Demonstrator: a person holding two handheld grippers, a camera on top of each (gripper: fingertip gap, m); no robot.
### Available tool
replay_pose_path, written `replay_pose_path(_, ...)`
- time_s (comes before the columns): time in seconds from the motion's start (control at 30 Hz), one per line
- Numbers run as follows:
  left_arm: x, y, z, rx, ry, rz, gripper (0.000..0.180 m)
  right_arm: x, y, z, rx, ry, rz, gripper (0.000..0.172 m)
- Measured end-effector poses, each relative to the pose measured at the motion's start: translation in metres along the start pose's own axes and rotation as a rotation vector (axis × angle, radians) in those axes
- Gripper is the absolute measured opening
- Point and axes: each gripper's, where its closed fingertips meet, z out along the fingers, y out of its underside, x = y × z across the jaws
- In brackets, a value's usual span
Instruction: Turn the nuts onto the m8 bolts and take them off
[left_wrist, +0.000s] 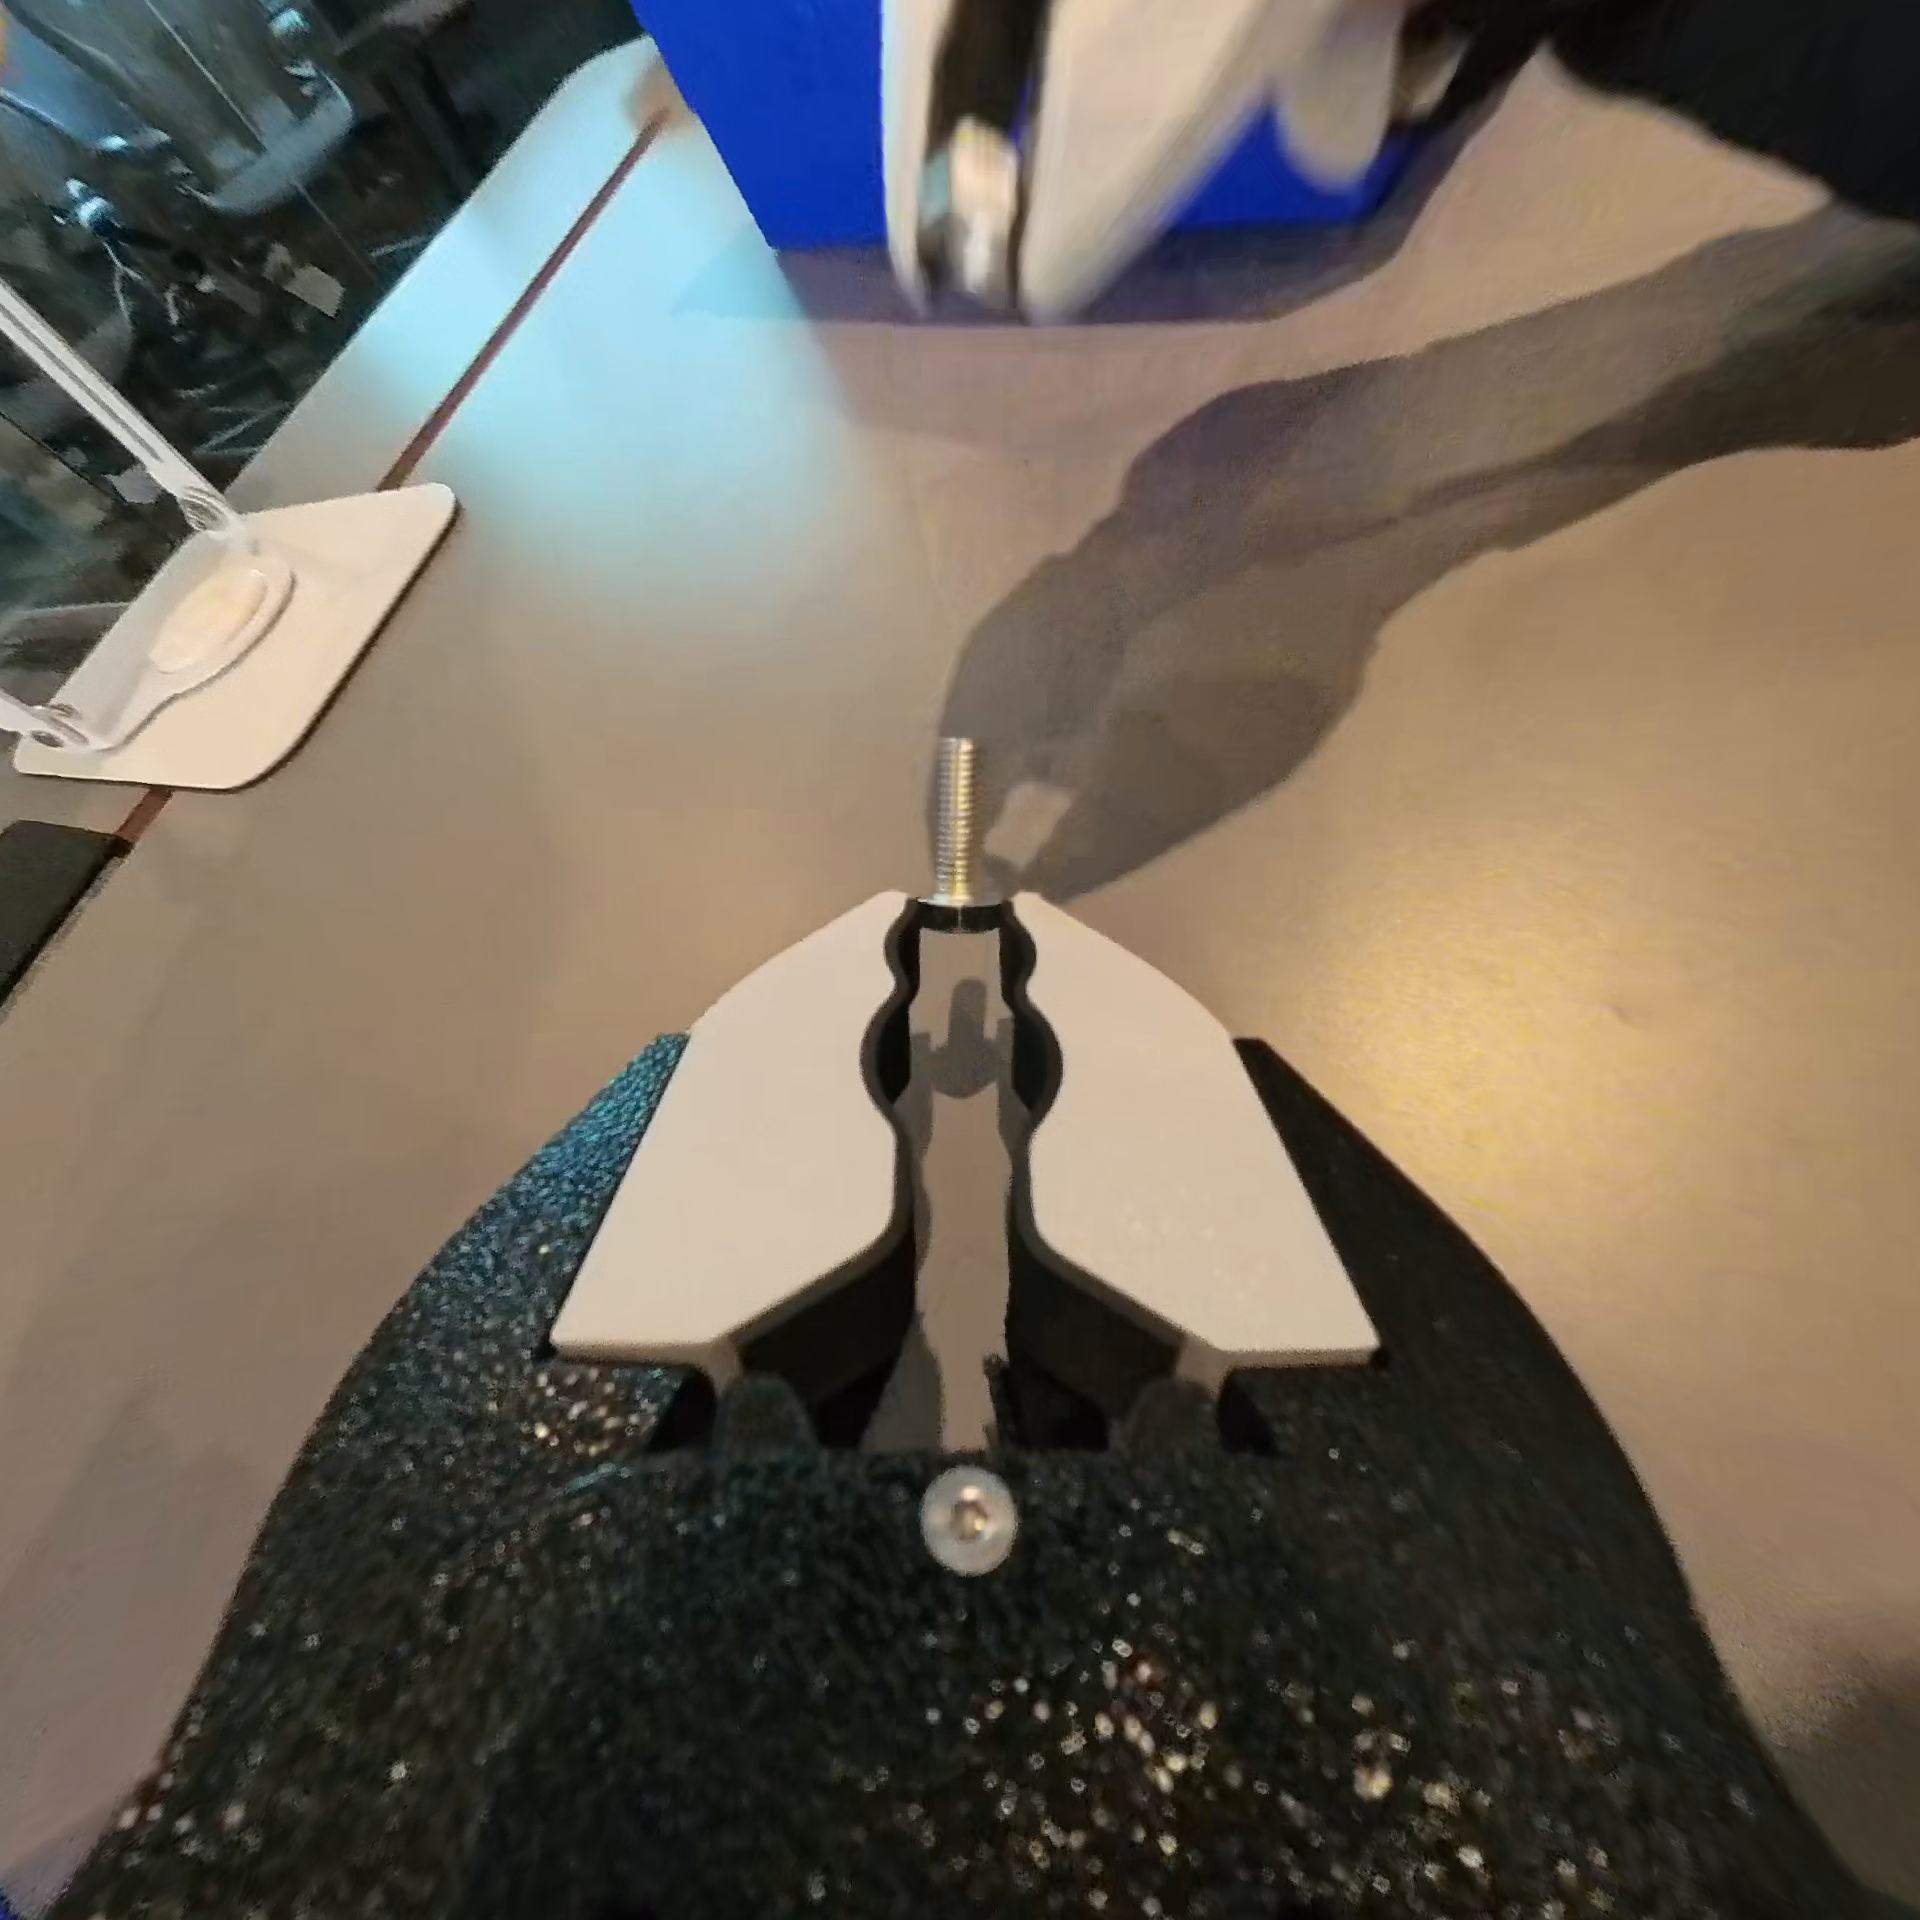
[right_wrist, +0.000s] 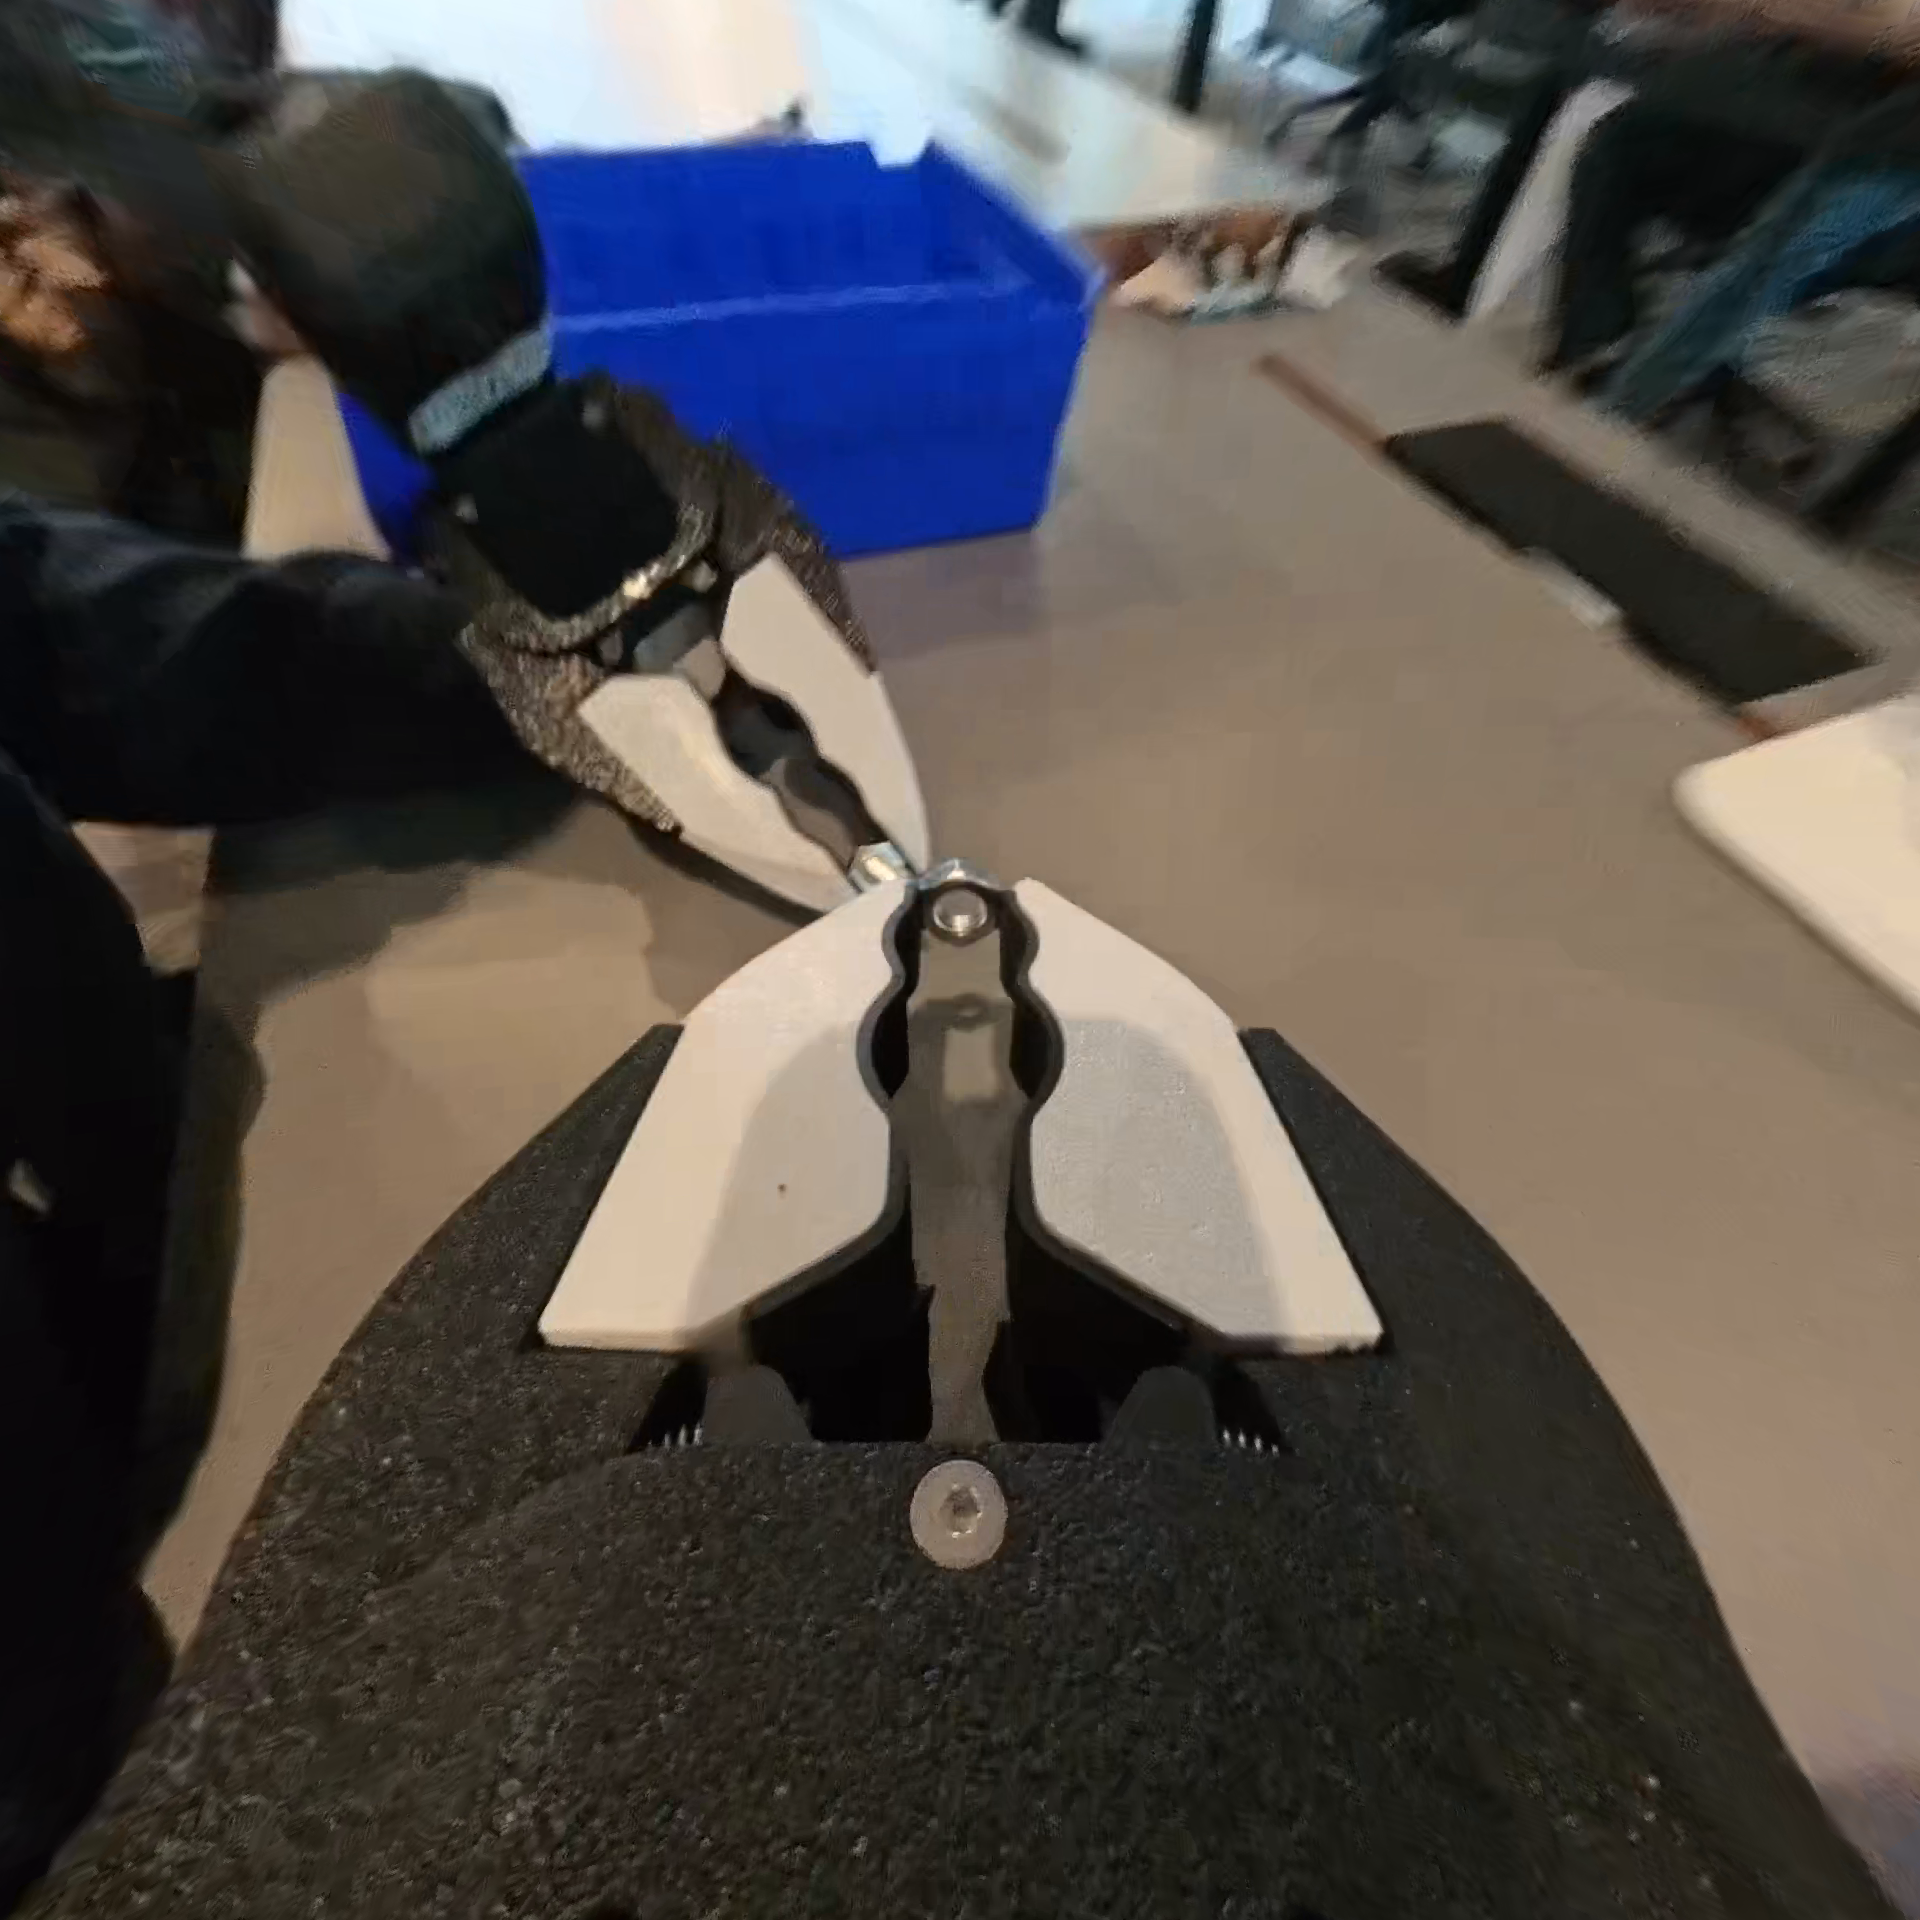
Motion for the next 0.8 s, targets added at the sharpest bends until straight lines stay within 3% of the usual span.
replay_pose_path(0.17, 0.0, -0.005, -0.001, 0.032, -0.006, -0.012, 0.014, 0.039, -0.024, -0.106, -0.016, 0.384, -0.069, 0.014)
replay_pose_path(0.23, 0.002, -0.006, -0.001, 0.037, -0.001, -0.007, 0.014, 0.063, -0.004, -0.152, -0.119, 0.545, -0.038, 0.014)
replay_pose_path(0.33, 0.006, -0.008, 0.001, 0.034, 0.01, 0.009, 0.014, 0.094, 0.054, -0.203, -0.376, 0.693, 0.033, 0.014)
replay_pose_path(0.53, 0.012, -0.006, 0.005, 0.017, 0.033, 0.03, 0.014, 0.111, 0.138, -0.223, -0.713, 0.638, 0.085, 0.014)
replay_pose_path(0.8, 0.013, -0.006, 0.005, 0.018, 0.036, 0.032, 0.014, 0.11, 0.176, -0.218, -0.899, 0.502, 0.156, 0.014)
